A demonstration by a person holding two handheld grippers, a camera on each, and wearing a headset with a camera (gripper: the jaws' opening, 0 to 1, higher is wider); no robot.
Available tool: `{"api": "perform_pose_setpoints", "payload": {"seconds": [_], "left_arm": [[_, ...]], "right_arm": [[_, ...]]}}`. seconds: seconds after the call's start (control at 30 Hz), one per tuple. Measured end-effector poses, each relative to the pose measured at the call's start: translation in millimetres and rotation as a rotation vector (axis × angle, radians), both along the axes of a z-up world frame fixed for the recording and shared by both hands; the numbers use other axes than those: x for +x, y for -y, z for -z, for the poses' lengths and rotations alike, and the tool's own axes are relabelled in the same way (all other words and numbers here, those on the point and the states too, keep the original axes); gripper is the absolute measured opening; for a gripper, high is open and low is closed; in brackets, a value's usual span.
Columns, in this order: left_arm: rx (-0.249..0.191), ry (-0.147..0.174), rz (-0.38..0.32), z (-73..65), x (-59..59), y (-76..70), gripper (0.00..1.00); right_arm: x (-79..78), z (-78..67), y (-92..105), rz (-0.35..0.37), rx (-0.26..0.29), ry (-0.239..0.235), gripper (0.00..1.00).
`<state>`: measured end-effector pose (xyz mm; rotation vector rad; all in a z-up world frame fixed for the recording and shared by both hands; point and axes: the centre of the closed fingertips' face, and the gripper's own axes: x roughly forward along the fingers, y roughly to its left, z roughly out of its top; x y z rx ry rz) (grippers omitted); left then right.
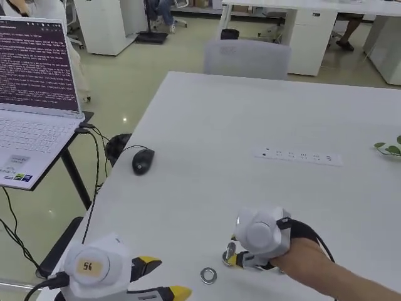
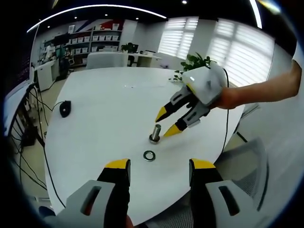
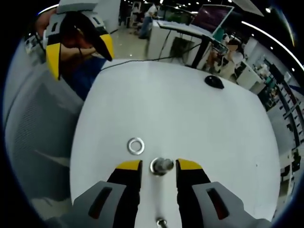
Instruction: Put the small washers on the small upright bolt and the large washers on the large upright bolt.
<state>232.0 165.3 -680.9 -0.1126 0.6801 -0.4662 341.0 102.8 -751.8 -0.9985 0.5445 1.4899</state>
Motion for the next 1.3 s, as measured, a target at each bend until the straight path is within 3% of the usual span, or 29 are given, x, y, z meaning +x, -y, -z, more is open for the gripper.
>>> {"api": "perform_pose_setpoints", "payload": {"seconds": [0.27,0.37,0.43,0.6,0.83,1.0,1.1,1.3], "left_arm": [[0.000,0.001,-0.010,0.3,-0.9,-3.0,0.49],[0.000,0.000,-0.011,0.0,-2.3,-3.9,0.49],[0.001,0.000,-0.013,0.5,-2.8,-5.3,0.49],[0.001,0.006,-0.027,-2.5,-4.5,-8.5,0.48],[-0.002,0.012,-0.040,-3.3,-5.3,-9.7,0.48],[0.001,0.015,-0.042,-4.2,-7.5,-11.0,0.48],[0.002,0.014,-0.048,-3.7,-8.6,-13.2,0.48],[-0.001,0.016,-0.065,-4.6,-10.7,-18.7,0.48]], "right_arm": [[-15.1,-3.2,-12.0,-0.041,0.010,-0.022,0.29],[-24.7,4.3,-16.3,-0.062,-0.002,-0.072,0.30],[-26.0,6.9,-19.1,-0.070,-0.007,-0.071,0.30],[-30.9,6.7,-31.1,-0.066,0.007,-0.131,0.31],[-27.7,12.1,-43.2,-0.069,-0.003,-0.165,0.31],[-31.6,20.1,-47.7,-0.093,-0.034,-0.165,0.31],[-37.5,37.7,-40.2,-0.155,-0.130,-0.141,0.32],[-42.0,55.7,-34.5,-0.189,-0.195,-0.120,0.32]]}}
